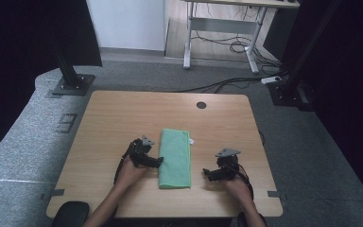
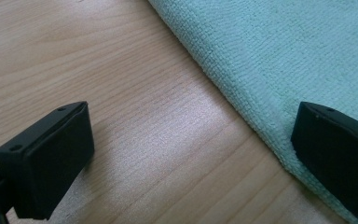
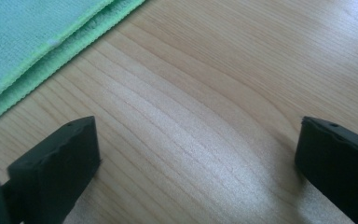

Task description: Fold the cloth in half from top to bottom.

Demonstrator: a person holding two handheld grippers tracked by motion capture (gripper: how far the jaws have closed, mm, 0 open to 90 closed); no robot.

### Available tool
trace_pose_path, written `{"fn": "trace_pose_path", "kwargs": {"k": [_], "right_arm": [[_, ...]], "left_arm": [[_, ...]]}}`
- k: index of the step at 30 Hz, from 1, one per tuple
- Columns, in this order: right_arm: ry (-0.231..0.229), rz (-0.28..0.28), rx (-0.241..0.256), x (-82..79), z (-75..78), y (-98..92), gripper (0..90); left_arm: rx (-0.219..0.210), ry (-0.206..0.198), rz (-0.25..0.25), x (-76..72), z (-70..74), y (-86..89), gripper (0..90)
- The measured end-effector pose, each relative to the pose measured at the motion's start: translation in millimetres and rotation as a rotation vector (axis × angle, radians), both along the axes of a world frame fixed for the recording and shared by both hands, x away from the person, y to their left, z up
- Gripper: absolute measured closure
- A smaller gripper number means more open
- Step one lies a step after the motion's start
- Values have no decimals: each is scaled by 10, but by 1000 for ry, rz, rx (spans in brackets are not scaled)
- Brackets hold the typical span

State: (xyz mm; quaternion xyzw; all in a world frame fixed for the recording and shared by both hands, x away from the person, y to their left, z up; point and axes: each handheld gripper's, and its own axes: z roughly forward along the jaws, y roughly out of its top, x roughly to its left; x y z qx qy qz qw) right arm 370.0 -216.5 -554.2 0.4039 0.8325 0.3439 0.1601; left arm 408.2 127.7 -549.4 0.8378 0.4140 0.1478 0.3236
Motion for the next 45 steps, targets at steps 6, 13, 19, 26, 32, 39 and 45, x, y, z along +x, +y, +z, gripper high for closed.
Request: {"fn": "trace_pose_path", "kwargs": {"k": [6, 13, 19, 26, 32, 39, 45], "right_arm": [[31, 9, 27, 84, 63, 53, 115], [56, 50, 27, 233, 119, 184, 127], [64, 47, 35, 400, 168, 282, 194], [44, 58, 63, 602, 281, 448, 322], [35, 66, 69, 792, 326, 600, 439], [45, 54, 73, 1017, 337, 741, 576], [44, 30, 56, 1188, 296, 840, 615]], "left_arm": [[1, 0, 3, -3, 0, -2, 0], [1, 0, 6, -6, -1, -4, 0], [1, 0, 10, -11, -1, -6, 0], [1, -1, 11, -12, 0, -7, 0], [3, 0, 11, -12, 0, -6, 0], [2, 0, 11, -12, 0, -6, 0], [0, 1, 13, -13, -1, -8, 0]]}}
